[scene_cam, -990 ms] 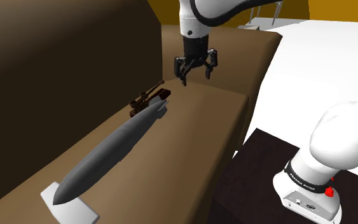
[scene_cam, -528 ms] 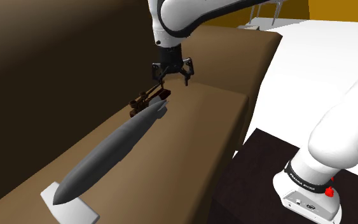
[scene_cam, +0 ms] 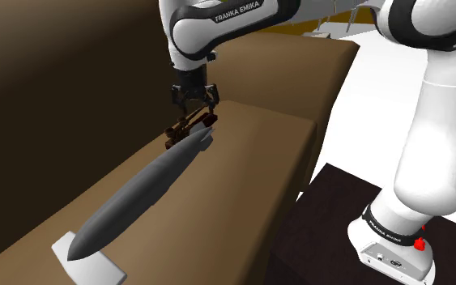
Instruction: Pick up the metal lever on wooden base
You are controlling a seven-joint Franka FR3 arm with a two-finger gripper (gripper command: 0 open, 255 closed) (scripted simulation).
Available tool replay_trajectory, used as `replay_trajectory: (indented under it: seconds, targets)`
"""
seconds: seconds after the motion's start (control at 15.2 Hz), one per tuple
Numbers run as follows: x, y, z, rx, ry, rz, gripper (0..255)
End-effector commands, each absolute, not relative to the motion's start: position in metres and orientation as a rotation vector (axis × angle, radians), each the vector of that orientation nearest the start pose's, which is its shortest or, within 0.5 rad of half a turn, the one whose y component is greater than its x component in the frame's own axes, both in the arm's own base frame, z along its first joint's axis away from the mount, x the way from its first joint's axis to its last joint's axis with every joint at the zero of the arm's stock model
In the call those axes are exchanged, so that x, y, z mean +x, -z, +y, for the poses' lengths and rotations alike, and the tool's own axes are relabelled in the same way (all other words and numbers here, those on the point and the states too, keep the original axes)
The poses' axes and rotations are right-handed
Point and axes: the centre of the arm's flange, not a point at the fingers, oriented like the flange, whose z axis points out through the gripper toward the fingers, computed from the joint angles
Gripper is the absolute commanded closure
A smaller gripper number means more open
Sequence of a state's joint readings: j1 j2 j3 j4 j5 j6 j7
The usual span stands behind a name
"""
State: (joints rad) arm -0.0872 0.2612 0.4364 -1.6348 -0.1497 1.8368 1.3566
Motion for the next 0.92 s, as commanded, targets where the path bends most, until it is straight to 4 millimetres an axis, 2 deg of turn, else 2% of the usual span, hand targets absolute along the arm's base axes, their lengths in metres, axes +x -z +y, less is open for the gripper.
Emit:
replay_trajectory:
  seconds: [0.0,0.26,0.33,0.79,0.86]
  targets:
    - [0.632,-0.466,0.182,-2.754,0.0,1.599,0]
    - [0.681,-0.448,0.176,-2.626,-0.013,1.782,0]
    - [0.682,-0.447,0.176,-2.623,-0.013,1.785,0]
    - [0.682,-0.407,0.176,-2.623,-0.013,1.785,0]
    - [0.682,-0.407,0.176,-2.623,-0.013,1.785,0]
